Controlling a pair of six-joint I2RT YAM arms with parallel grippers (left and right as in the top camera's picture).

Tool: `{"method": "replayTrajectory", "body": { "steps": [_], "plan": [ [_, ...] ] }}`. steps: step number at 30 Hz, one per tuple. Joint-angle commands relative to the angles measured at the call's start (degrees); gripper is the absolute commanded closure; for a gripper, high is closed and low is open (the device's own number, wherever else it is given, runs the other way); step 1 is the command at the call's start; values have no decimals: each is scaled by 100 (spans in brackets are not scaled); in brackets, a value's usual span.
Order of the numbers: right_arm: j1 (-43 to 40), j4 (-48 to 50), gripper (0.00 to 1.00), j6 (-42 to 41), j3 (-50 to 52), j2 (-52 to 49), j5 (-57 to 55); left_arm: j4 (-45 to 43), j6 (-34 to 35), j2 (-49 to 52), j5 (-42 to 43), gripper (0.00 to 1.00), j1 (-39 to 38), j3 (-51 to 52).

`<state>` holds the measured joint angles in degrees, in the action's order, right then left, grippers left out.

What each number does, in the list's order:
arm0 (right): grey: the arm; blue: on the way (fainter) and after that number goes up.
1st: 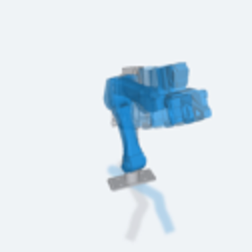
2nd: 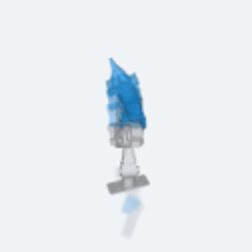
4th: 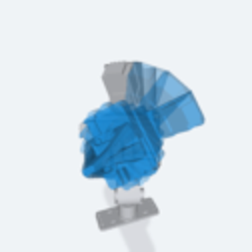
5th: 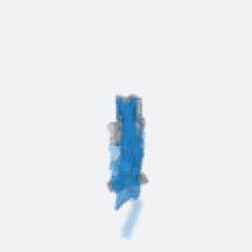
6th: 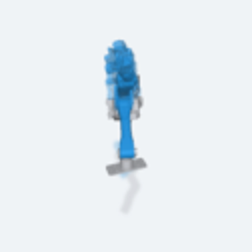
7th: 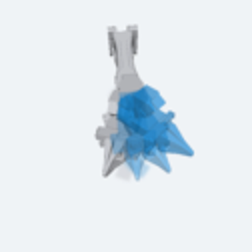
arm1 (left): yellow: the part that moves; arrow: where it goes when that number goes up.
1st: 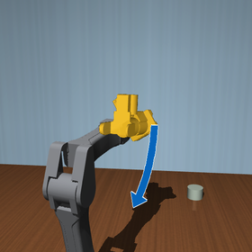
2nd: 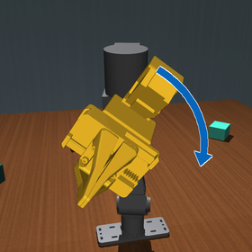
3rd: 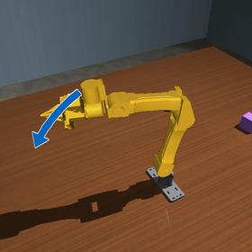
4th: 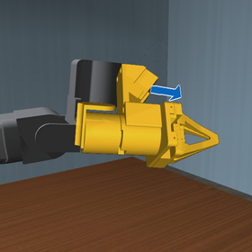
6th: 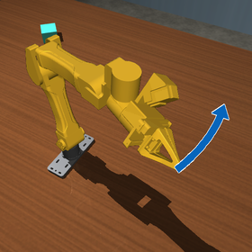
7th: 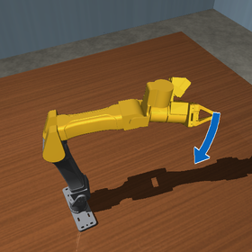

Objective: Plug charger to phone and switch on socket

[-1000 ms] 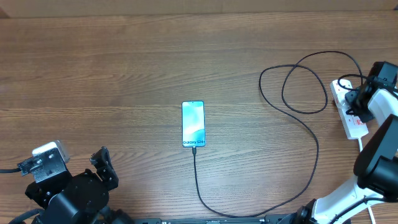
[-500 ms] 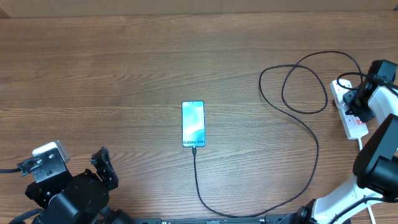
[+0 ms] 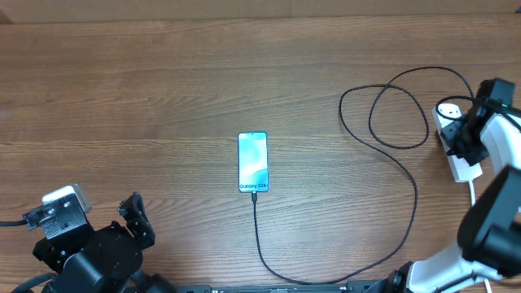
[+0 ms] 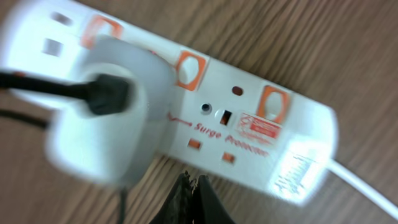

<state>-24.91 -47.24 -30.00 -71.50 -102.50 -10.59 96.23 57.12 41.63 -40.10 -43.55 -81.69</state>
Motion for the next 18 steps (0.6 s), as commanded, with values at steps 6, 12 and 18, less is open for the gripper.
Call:
{"method": "replayTrajectory", "body": {
  "steps": [6, 12, 18],
  "plan": [
    [280, 33, 96, -20, -15, 1971, 1338, 0, 162, -4, -31, 0, 490, 28],
    [883, 170, 96, 4, -15, 2929, 1672, -2, 160, -37, -31, 0, 1910, 28],
    [1593, 949, 96, 26, -15, 3866, 1670, -2, 162, -487, -31, 0, 3340, 28]
  ]
}}
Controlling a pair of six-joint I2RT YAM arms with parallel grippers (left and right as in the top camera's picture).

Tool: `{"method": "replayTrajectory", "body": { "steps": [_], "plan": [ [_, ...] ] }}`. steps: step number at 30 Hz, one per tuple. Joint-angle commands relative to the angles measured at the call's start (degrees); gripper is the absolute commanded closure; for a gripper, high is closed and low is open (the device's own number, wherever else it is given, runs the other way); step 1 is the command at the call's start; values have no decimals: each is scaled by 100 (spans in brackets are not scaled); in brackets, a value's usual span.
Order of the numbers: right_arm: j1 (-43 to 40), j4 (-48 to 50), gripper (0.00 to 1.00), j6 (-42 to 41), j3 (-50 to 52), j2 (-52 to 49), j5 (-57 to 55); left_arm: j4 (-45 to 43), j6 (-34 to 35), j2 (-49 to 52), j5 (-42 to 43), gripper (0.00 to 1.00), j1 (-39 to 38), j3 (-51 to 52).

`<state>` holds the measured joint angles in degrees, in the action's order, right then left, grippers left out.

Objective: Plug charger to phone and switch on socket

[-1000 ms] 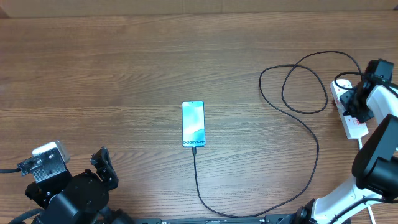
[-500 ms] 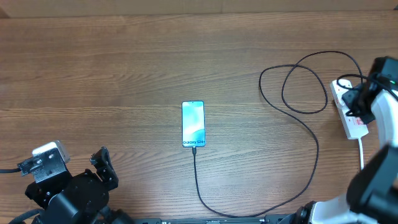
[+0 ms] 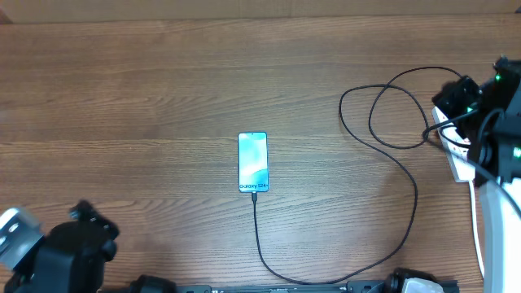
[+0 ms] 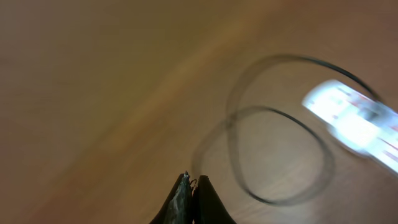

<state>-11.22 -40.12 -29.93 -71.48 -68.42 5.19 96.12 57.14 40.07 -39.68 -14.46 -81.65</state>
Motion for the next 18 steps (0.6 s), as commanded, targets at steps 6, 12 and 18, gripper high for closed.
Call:
{"method": "replayTrajectory", "body": {
  "steps": [6, 12, 18],
  "plan": [
    [562, 647, 96, 17, -17, 1141, 92, 9, 160, -1366, -72, 0, 776, 24],
    [564, 643, 96, 20, -17, 1456, 98, 11, 157, -2463, -74, 0, 776, 24],
    [564, 710, 96, 37, -17, 1659, 529, 13, 157, -3357, -74, 0, 780, 24]
  ]
}}
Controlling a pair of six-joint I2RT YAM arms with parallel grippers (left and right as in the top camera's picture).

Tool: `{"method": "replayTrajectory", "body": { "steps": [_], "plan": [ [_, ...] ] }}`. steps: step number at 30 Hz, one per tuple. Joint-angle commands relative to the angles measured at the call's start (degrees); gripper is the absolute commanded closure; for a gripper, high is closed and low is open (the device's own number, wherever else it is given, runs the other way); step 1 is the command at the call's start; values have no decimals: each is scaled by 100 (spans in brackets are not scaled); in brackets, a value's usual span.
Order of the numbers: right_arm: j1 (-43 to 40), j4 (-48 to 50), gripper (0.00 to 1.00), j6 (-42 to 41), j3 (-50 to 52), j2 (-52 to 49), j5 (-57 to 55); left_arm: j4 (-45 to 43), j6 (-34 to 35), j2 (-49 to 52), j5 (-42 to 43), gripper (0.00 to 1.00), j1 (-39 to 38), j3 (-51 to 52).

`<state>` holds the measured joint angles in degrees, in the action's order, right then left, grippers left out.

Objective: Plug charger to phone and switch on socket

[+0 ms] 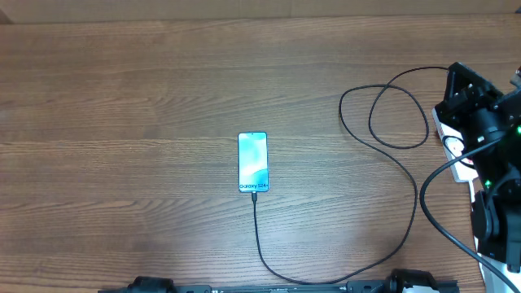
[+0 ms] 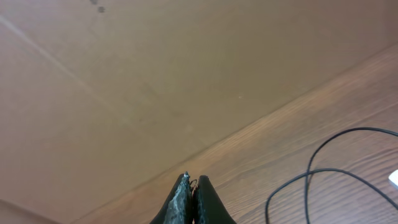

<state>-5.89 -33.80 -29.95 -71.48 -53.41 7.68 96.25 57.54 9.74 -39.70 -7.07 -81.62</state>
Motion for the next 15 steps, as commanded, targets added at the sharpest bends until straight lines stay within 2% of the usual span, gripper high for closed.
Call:
{"method": "replayTrajectory", "body": {
  "steps": [1, 7, 15],
  "plan": [
    [31, 103, 96, 46, -17, 192, 361, 0, 118, -428, -72, 0, 44, 22],
    [31, 341, 96, 260, -17, 396, 866, 33, 120, -955, -72, 0, 232, 20],
    [31, 393, 96, 820, -61, 743, 1064, 52, 74, -949, -72, 0, 459, -48]
  ]
}}
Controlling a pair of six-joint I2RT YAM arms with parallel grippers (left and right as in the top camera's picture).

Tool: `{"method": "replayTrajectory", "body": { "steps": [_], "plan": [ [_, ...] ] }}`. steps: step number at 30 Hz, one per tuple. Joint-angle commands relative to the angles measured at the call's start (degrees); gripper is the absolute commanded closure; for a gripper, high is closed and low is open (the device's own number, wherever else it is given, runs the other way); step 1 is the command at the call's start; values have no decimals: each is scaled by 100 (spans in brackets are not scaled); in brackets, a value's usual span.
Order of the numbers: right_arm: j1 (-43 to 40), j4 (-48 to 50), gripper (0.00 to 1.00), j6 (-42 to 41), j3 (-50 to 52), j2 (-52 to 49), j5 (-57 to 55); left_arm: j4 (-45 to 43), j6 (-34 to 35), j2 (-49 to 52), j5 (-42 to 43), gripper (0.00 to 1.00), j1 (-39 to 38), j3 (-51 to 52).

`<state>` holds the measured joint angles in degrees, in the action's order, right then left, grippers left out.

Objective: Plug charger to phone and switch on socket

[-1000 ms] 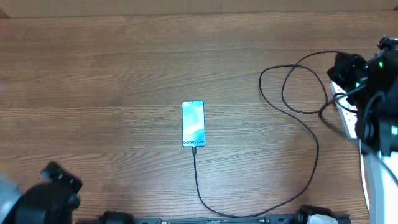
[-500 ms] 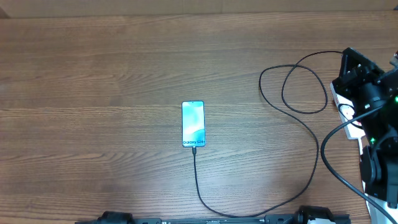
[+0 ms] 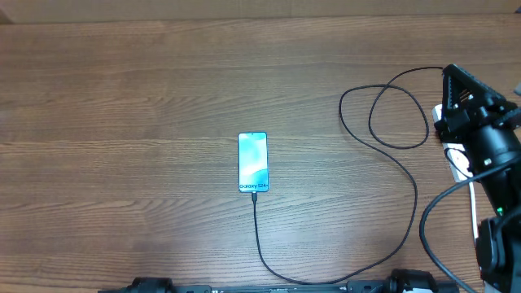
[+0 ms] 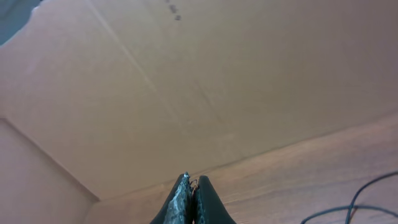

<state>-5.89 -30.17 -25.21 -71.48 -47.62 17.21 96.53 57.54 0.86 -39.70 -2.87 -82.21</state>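
Observation:
The phone [image 3: 252, 162] lies face up at the table's middle, its screen lit. A black charger cable [image 3: 259, 244] is plugged into its lower end, runs along the front edge and loops [image 3: 397, 107] toward the white power strip [image 3: 460, 165] at the right edge. My right arm [image 3: 482, 130] hangs over that strip and hides most of it, so its switch cannot be seen. My right gripper [image 4: 191, 182] is shut on nothing and points at the cardboard back wall. My left gripper is out of view.
A cardboard wall [image 4: 205, 81] stands along the table's far edge. The strip's white lead [image 3: 475, 213] runs off toward the front right. A short stretch of black cable [image 4: 367, 190] shows at the lower right of the wrist view.
The right wrist view has tilted further up: more cardboard wall, less table and cable than 0.5 s ago. In the overhead view the right arm has shifted slightly. Phone and cable are unchanged.
First my shut right gripper was close over the power strip beside the white plug, and my left arm sat at the front left corner. Then the right gripper was away from the strip and the left arm further into the corner. Later the left arm was gone from view.

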Motion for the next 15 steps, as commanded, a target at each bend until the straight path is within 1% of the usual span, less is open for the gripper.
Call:
{"method": "replayTrajectory", "body": {
  "steps": [1, 5, 7, 12, 13, 14, 15],
  "plan": [
    [31, 11, 96, 588, -114, 260, 109, 24, 74, -61, -72, 0, 39, 11],
    [31, -190, 96, 1086, -409, 612, 81, 24, 74, -61, -72, 0, 39, 9],
    [31, -501, 93, 1300, -667, 868, 44, 24, 74, -61, -72, 0, 37, 9],
    [31, -1491, 92, 1353, -1196, 1283, -4, 24, 74, -61, -72, 0, 37, 9],
    [31, -1685, 90, 1353, -1290, 1331, -37, 24, 74, -61, -72, 0, 37, 9],
    [31, -1882, 85, 1353, -1390, 1370, -68, 24, 74, -61, -72, 0, 37, 9],
    [31, -2022, 70, 1351, -1464, 1388, -61, 24, 74, -61, -72, 0, 37, 9]
  ]
}}
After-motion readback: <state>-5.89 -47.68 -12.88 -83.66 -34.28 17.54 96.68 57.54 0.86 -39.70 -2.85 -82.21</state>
